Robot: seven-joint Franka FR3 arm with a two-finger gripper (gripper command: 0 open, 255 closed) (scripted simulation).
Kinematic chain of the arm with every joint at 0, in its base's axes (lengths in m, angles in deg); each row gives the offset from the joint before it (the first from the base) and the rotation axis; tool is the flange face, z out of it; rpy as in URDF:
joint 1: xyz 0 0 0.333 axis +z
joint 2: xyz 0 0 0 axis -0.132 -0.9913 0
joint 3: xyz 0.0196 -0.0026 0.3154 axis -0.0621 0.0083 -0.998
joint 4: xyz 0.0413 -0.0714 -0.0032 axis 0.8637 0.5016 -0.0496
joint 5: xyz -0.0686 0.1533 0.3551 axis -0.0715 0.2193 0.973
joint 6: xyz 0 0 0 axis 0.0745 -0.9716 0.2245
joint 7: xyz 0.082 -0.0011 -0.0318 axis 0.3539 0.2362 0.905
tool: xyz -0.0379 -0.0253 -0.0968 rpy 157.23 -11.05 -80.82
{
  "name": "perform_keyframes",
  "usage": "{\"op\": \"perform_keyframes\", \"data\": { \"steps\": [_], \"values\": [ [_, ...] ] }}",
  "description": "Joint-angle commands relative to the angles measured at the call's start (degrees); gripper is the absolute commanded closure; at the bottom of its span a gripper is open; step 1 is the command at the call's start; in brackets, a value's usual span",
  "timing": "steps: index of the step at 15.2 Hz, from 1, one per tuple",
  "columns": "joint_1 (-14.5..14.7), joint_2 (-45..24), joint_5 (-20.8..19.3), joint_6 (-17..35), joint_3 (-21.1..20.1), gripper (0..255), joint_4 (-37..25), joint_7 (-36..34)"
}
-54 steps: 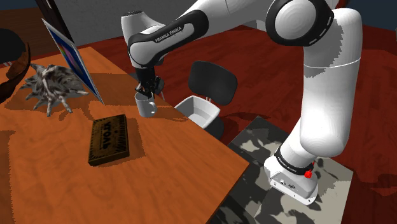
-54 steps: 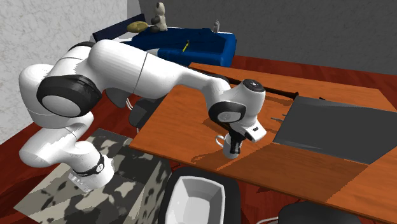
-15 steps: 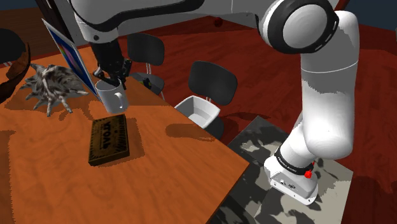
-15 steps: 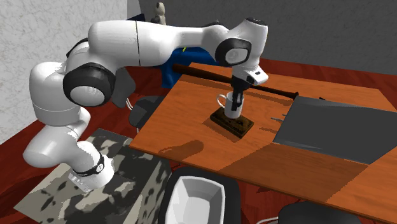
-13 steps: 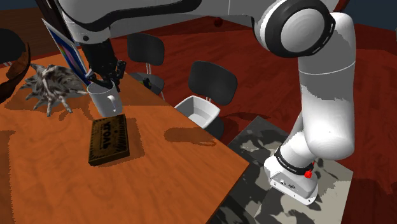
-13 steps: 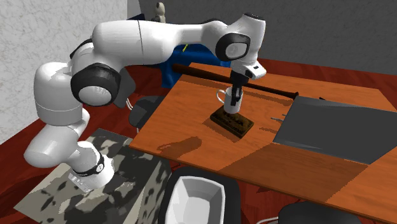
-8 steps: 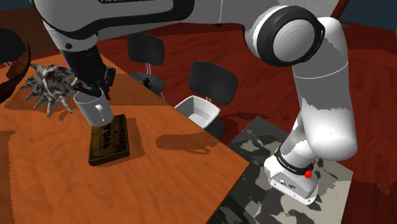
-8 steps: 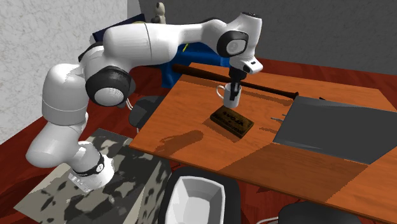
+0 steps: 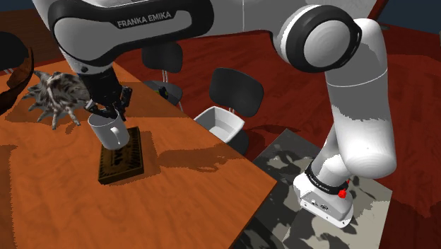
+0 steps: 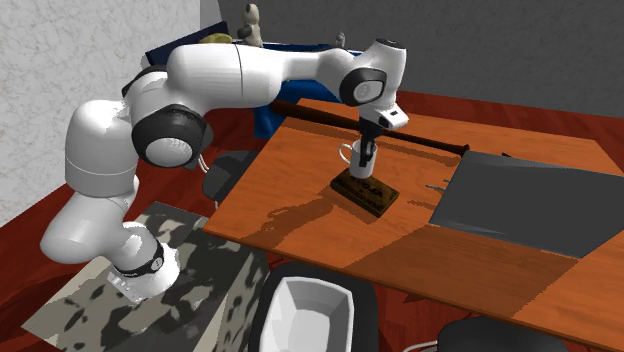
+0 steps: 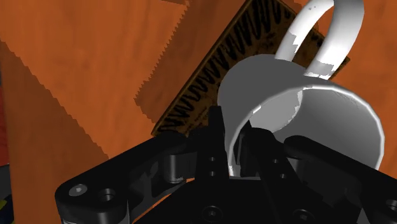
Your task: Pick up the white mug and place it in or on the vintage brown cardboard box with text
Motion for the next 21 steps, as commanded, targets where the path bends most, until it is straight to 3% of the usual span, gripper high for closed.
{"op": "perform_keyframes", "data": {
  "steps": [1, 8, 16, 17, 21],
  "values": [
    [-0.2, -0.1, 0.0, 1.6, 0.1, 255, 1.5, 0.0],
    [-0.6, -0.7, -0.4, 6.7, 0.3, 255, 6.0, -0.3],
    [-0.6, -0.7, -0.4, 6.7, 0.3, 255, 6.0, -0.3],
    [-0.6, -0.7, -0.4, 6.7, 0.3, 0, 6.0, -0.3],
    [-0.6, -0.7, -0.4, 6.7, 0.3, 0, 6.0, -0.3]
  ]
}}
